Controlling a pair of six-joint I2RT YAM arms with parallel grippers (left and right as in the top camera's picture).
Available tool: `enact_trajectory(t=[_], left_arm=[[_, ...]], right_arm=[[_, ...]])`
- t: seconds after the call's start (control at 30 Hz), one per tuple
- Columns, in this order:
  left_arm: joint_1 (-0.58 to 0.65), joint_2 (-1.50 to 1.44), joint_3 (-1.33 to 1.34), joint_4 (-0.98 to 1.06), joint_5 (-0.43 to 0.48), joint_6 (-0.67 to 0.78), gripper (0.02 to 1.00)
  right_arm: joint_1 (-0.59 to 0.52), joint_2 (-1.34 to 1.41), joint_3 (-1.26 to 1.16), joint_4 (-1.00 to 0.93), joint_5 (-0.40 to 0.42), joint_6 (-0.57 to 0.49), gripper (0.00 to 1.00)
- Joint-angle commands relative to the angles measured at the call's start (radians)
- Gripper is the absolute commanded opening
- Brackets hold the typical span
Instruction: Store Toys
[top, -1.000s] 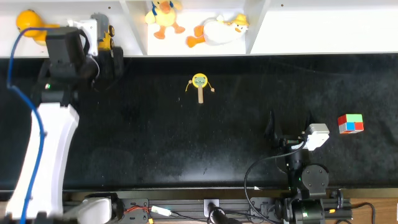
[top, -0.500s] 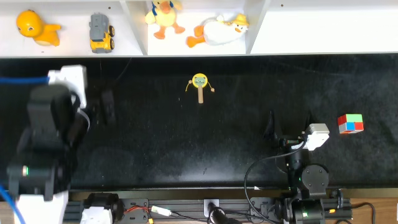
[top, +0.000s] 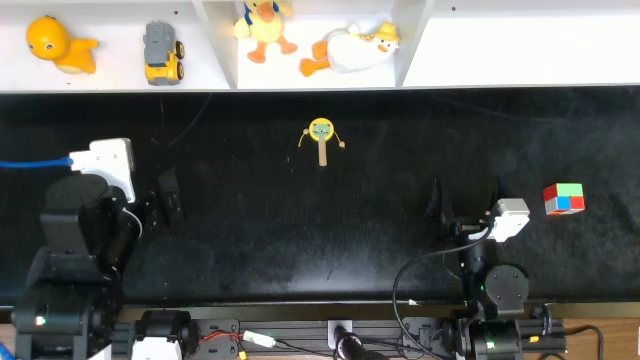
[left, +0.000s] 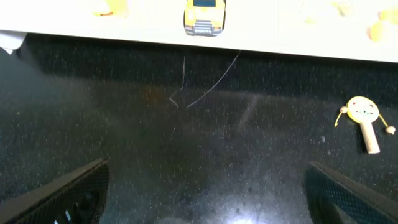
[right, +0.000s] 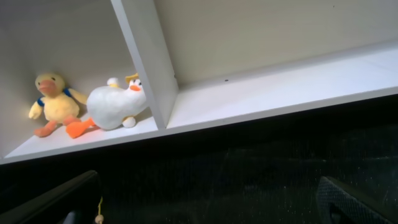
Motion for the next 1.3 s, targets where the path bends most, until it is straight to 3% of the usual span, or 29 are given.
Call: enact_trajectory(t=[0.03,0.23,0.43,0.77,1.3], left_arm=[[-0.005,-0.002,-0.009,-0.006,-0.011,-0.015,0.998],[0.051,-0.056,-0.072,0.026,-0.042,-0.014,0.998],[0.177,-0.254,-0.357,0.284,-0.014,-0.014,0.996],[0.168,-0.578,-0.763,0.572,-0.008,-0.026,0.998],[0.153,-0.718,-0.997,0.878,-0.007,-0.066,0.998]], right_arm=[[0.006,-0.007,-0.014,0.005,0.011,0.007,0.996],[0.006,-0.007,-0.014,0.005,0.011,0.008,0.996],[0.006,-0.007,-0.014,0.005,0.011,0.007,0.996],[0.006,-0.007,-0.014,0.005,0.011,0.007,0.993],[0.006,-0.007,-0.014,0.005,0.011,0.008,0.996]])
